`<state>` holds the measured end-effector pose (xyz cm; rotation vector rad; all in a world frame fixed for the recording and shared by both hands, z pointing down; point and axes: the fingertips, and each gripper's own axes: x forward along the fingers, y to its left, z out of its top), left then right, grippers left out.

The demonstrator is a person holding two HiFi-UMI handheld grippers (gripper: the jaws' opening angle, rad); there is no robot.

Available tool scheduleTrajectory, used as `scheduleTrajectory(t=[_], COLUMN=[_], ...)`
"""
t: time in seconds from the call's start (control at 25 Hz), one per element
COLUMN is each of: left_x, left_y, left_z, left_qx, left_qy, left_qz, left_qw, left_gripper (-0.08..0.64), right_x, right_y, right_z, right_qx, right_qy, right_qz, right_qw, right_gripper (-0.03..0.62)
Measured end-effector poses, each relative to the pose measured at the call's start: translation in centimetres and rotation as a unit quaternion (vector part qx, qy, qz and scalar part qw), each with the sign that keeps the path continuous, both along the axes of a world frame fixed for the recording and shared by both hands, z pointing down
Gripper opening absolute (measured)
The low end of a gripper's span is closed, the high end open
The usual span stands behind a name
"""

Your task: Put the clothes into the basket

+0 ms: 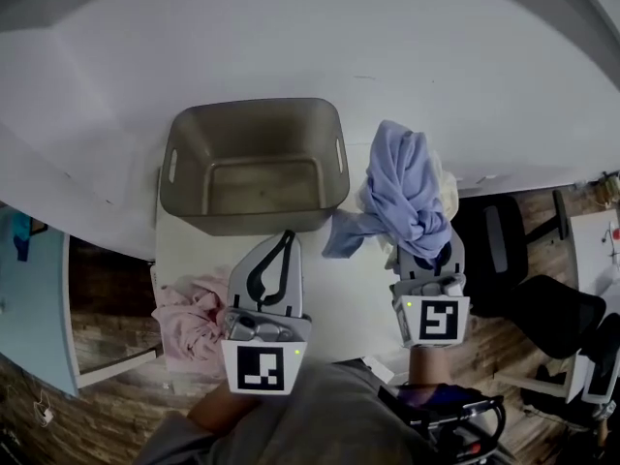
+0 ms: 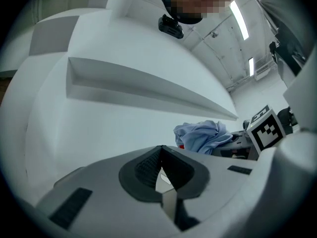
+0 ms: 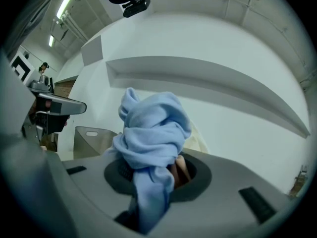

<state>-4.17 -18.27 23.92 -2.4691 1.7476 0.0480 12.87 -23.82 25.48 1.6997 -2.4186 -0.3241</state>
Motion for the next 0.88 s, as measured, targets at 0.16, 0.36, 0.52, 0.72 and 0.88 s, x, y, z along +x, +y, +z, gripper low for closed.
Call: scheduleTrajectory(t=[0.16, 0.36, 0.52, 0.72, 0.88], left_x=[-0.2, -1.1, -2.0, -3.5, -5.6], left_y=[0.3, 0.6, 1.0, 1.1, 0.8], left_z=[-0.3, -0.5, -0.7, -1.7, -1.2], left_qx=[0.007, 0.011, 0.015, 0.027, 0.017], left_qy=[0.012, 0.028, 0.024, 0.030, 0.036], left_qz=[0.020, 0.025, 0.021, -0.001, -0.027], left_qw=[0.9997, 0.9992, 0.9994, 0.9992, 0.9989], left_gripper=[0.009, 0.009, 0.009, 0.009, 0.009], right_x=[0.0, -1.4, -2.7, -5.1, -7.8], right_y=[1.1, 1.6, 1.9, 0.9, -0.6], right_z=[-1.2, -2.9, -3.7, -5.5, -4.2], right_qx=[0.010, 0.021, 0.013, 0.030, -0.014], right_qy=[0.009, 0.021, 0.031, 0.022, 0.034], right_qz=[0.020, 0.020, 0.010, -0.023, -0.043], right_qw=[1.000, 0.999, 0.999, 0.999, 0.998], right_gripper=[0.118, 0.120, 0.120, 0.121, 0.123])
